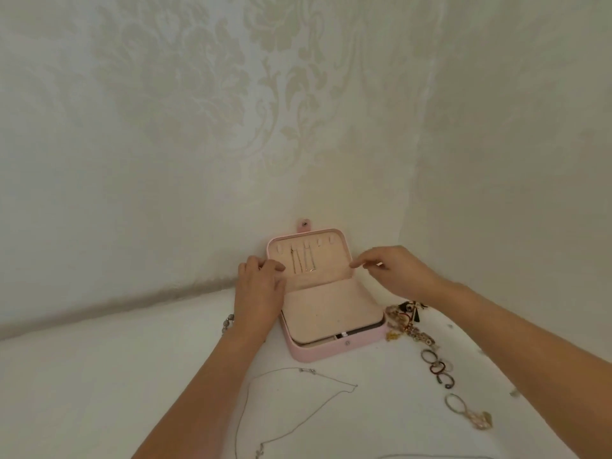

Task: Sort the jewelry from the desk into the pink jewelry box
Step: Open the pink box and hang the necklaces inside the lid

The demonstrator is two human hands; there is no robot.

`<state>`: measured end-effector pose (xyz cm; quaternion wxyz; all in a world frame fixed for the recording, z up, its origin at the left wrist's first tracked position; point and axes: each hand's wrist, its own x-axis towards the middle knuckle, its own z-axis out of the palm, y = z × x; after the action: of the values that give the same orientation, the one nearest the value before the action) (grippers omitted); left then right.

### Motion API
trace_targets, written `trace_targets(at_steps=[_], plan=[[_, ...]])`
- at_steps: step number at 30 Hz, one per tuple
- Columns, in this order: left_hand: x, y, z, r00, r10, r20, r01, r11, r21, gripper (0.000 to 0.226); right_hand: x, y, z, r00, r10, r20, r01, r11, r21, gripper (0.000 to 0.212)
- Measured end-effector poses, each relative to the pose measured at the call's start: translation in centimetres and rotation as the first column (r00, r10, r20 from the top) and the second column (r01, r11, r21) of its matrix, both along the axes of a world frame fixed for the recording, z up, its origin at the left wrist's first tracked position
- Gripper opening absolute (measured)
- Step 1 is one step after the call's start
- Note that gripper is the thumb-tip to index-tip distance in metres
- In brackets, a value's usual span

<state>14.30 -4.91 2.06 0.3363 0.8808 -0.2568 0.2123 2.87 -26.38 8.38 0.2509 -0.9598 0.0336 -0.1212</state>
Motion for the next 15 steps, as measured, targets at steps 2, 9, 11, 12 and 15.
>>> trace_targets(at_steps=[2,9,11,12,15], plan=[[-0.7,0.0,0.7,1.000,-0.017,0.022,0.017,1.000,0.003,0.024,-1.9,-2.6,0.9,0.987,-0.095,-0.127,0.102,0.994,0.050,0.030],[-5.4,-1.1,2.4,0.899,-0.345,-0.270,0.390,0.911,0.132,0.017,-8.0,-5.2,0.7,0.907,-0.125,-0.401,0.125,0.992,-0.026,0.018],[-6.6,-0.4,2.6,0.861,-0.374,-0.344,0.442,0.886,0.143,0.015,-9.2,-4.2,0.0,0.905,-0.097,-0.413,0.072,0.995,-0.076,0.019],[-7.0,0.3,2.7,0.854,-0.374,-0.361,0.446,0.884,0.140,0.012,-9.7,-3.4,-0.3,0.912,-0.082,-0.402,0.044,0.994,-0.103,0.019],[-7.8,3.2,2.9,0.884,-0.316,-0.344,0.397,0.897,0.195,0.013,-11.0,-0.8,-1.6,0.944,-0.007,-0.330,-0.044,0.988,-0.149,0.024]])
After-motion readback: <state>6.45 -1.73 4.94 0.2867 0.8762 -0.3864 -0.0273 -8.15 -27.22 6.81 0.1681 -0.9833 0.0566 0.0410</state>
